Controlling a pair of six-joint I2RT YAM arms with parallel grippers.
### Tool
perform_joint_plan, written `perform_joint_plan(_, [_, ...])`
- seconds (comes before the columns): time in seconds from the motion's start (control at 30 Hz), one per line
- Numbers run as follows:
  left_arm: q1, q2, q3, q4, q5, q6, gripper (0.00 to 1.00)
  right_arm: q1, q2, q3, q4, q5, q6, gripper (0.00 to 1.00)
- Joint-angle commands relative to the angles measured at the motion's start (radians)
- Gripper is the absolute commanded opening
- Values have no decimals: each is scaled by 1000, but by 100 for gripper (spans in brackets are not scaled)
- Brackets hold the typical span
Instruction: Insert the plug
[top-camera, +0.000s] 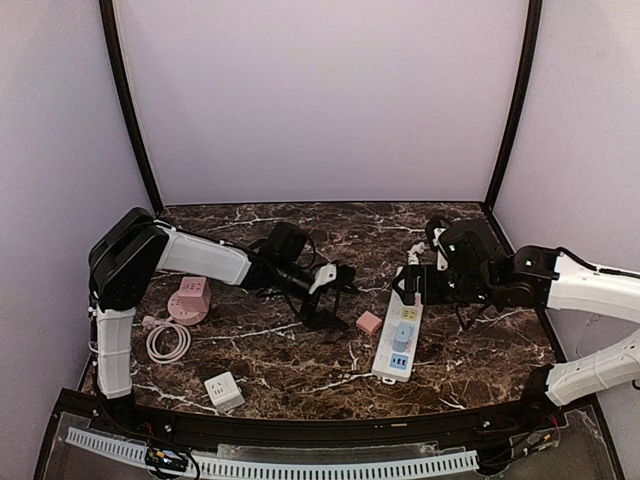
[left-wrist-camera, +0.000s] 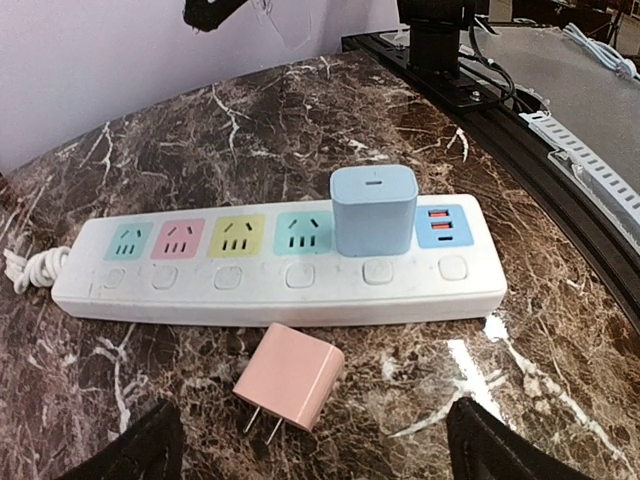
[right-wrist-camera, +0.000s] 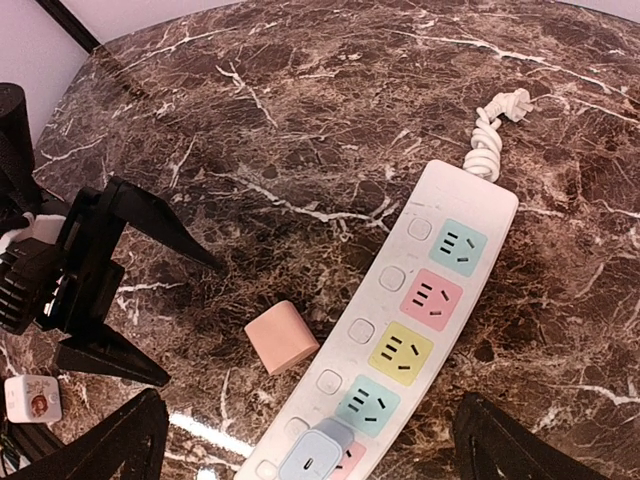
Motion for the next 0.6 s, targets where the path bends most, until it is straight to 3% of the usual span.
perform_joint_plan(0.0, [-8, 44, 89, -169, 10, 32, 89, 2, -11, -48, 92, 66, -31, 99])
perform_joint_plan(0.23, [-48, 151, 265, -386, -61, 7, 88, -97, 15, -79, 68, 58, 57, 99])
perform_joint_plan(0.57, [-60, 239, 355, -428, -89, -2, 87, -129, 27, -112, 101, 18, 44, 99])
